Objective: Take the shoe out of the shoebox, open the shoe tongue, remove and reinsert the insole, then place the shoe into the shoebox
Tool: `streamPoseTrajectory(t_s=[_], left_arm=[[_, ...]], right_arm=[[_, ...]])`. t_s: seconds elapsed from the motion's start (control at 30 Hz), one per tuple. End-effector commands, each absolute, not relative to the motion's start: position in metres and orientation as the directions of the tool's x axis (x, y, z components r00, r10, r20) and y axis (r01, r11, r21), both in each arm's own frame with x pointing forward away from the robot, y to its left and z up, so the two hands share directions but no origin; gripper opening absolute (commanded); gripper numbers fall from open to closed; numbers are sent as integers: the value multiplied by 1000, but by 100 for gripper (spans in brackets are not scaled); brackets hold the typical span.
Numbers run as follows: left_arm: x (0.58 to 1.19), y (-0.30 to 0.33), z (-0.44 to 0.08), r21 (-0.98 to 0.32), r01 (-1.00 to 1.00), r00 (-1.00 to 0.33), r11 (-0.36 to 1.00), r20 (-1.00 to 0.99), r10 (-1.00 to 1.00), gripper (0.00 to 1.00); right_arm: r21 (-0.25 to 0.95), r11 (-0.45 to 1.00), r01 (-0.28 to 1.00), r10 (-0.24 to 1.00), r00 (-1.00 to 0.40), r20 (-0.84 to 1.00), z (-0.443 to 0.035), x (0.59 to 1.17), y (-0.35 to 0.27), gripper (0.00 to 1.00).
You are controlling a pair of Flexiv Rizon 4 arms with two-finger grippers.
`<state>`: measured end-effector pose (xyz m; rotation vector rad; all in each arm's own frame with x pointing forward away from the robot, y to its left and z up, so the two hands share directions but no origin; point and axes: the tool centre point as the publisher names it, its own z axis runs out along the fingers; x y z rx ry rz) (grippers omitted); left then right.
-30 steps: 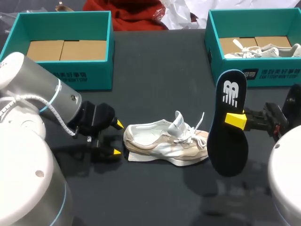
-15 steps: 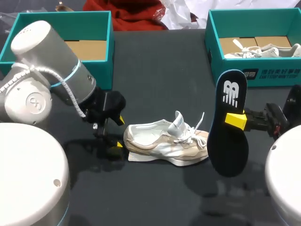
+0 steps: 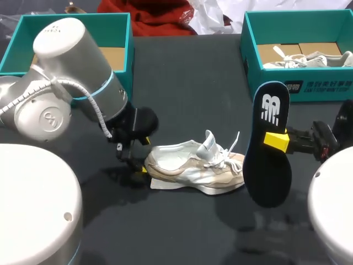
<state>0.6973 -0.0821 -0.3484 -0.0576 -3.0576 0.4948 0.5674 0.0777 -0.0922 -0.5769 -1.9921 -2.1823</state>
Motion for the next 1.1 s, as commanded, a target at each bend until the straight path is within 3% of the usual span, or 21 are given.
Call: streamPoseTrajectory(t_s=[0.03, 0.27, 1.1], left_arm=[[692, -86, -341, -278, 52, -998, 959, 16, 59, 100], [701, -96, -345, -188, 83, -994, 979, 50, 94, 100], [710, -117, -314, -147, 127, -988, 981, 63, 138, 100]], right_arm=[[931, -118, 347, 222, -904, 365, -89, 560, 78, 0], [931, -118, 347, 222, -904, 365, -89, 560, 78, 0], [931, -118, 347, 222, -904, 365, -89, 560, 78, 0]])
